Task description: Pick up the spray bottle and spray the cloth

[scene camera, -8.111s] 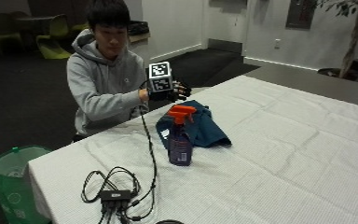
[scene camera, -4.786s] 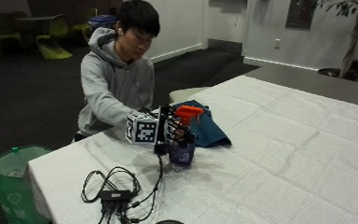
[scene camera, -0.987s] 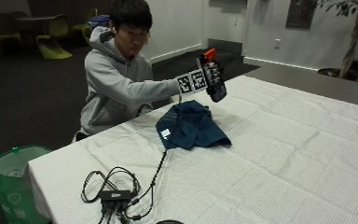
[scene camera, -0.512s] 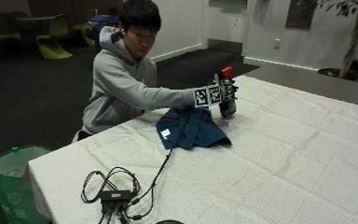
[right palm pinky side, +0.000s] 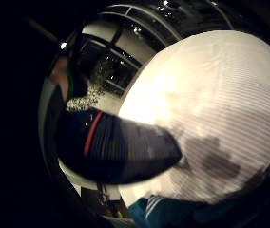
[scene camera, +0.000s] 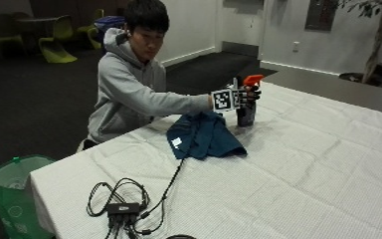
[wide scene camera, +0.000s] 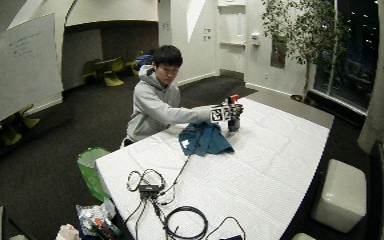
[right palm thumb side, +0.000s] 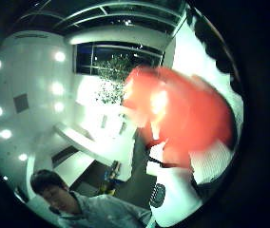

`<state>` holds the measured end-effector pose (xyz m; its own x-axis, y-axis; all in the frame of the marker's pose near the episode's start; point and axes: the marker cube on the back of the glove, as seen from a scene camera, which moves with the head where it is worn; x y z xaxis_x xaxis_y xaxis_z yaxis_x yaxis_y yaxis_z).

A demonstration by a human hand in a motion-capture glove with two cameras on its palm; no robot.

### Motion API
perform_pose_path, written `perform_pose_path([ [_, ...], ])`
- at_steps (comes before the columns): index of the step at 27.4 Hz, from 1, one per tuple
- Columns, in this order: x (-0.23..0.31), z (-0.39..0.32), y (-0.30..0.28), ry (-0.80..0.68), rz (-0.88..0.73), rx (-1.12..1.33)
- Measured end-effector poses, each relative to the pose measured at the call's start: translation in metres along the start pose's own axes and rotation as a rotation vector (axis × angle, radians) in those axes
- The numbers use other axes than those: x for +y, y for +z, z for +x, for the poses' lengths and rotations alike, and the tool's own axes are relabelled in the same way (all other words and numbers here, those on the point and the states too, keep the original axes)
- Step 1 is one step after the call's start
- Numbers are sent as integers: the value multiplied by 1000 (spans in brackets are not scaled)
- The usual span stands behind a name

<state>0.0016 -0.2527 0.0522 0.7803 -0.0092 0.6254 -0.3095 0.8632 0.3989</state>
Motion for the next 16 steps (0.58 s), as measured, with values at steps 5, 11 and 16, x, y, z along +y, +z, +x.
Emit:
perform_pose_path([
  [5,18,-5,-22,-12,-40,14],
  [11,48,-13,-49,-28,-52,14],
  [16,62,-20,-72,-49,-44,31],
])
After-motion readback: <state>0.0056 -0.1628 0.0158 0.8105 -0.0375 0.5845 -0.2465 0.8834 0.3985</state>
